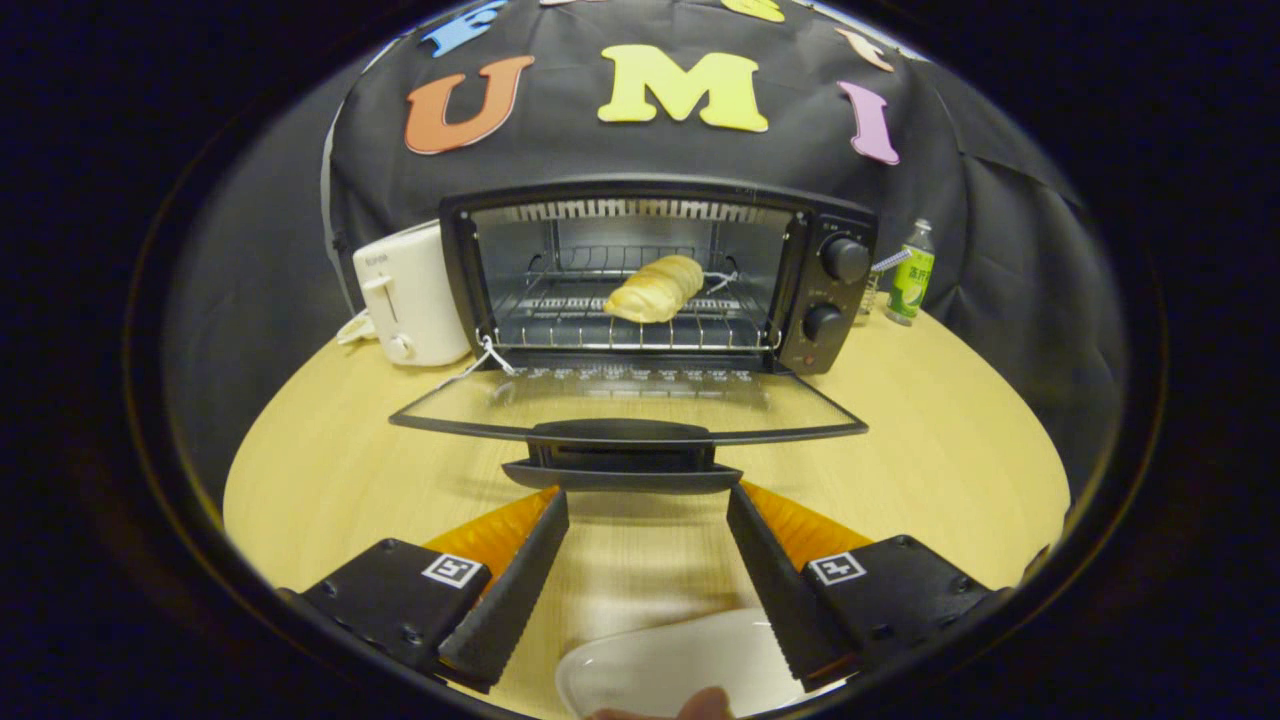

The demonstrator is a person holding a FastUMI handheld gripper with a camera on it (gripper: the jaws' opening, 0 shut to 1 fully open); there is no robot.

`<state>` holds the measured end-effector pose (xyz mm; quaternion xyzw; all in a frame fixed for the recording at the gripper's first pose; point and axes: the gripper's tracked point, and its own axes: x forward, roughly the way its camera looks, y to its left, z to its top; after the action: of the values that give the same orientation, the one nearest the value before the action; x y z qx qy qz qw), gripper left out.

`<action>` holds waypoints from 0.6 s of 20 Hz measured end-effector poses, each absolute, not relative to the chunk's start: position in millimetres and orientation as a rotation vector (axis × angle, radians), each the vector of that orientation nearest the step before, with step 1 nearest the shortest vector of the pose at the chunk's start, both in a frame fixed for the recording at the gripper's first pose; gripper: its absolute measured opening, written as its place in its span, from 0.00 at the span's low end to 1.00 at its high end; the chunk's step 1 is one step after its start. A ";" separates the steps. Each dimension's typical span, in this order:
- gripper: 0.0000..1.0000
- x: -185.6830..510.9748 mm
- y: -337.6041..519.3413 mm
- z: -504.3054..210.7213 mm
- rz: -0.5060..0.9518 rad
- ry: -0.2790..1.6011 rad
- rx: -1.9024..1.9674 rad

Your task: Open the toaster oven, put the food inside, and close the toaster oven door.

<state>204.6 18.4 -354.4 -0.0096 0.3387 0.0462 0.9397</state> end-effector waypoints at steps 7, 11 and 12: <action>1.00 235.6 23.8 -308.2 0.128 0.564 0.107; 1.00 263.8 27.6 -276.9 0.135 0.467 0.083; 1.00 267.9 26.6 -269.2 0.134 0.444 0.076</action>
<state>267.9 26.6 -269.2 0.0375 0.2201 0.0665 0.9725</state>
